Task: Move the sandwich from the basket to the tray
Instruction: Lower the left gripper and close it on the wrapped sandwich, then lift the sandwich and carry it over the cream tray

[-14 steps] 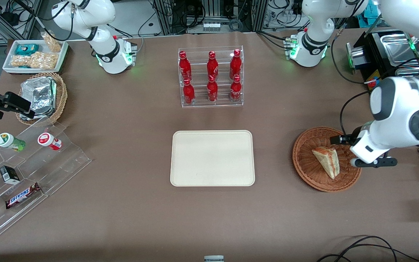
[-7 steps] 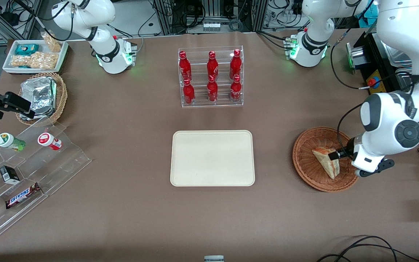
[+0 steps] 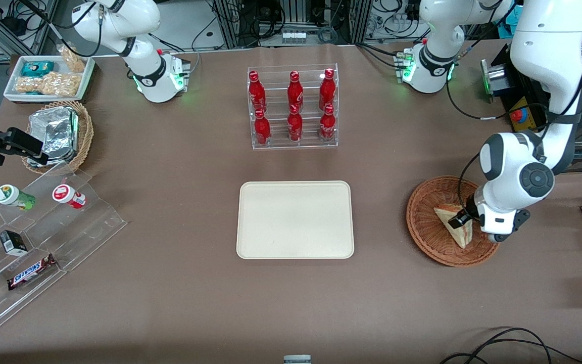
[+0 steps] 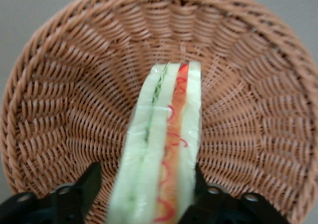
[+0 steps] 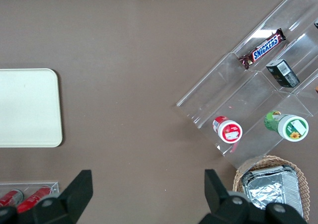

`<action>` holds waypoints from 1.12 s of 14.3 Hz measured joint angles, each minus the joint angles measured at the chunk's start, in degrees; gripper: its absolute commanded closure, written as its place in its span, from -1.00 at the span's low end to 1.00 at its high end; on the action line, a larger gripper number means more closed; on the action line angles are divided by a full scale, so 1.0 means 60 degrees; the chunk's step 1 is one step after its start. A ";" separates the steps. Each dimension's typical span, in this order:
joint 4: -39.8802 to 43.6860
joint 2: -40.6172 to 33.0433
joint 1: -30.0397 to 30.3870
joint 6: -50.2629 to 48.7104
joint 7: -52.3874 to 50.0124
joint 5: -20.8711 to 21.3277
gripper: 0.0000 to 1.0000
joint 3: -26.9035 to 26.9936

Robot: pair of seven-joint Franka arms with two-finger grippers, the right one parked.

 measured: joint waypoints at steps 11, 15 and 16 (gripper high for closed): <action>0.2185 0.0047 -0.0269 -0.2338 0.1592 0.0081 0.89 -0.1964; 0.3762 0.1173 -0.2131 -0.2276 0.1836 0.0181 0.91 -0.2181; 0.4247 0.1586 -0.2658 -0.2261 0.1368 0.0454 0.91 -0.2189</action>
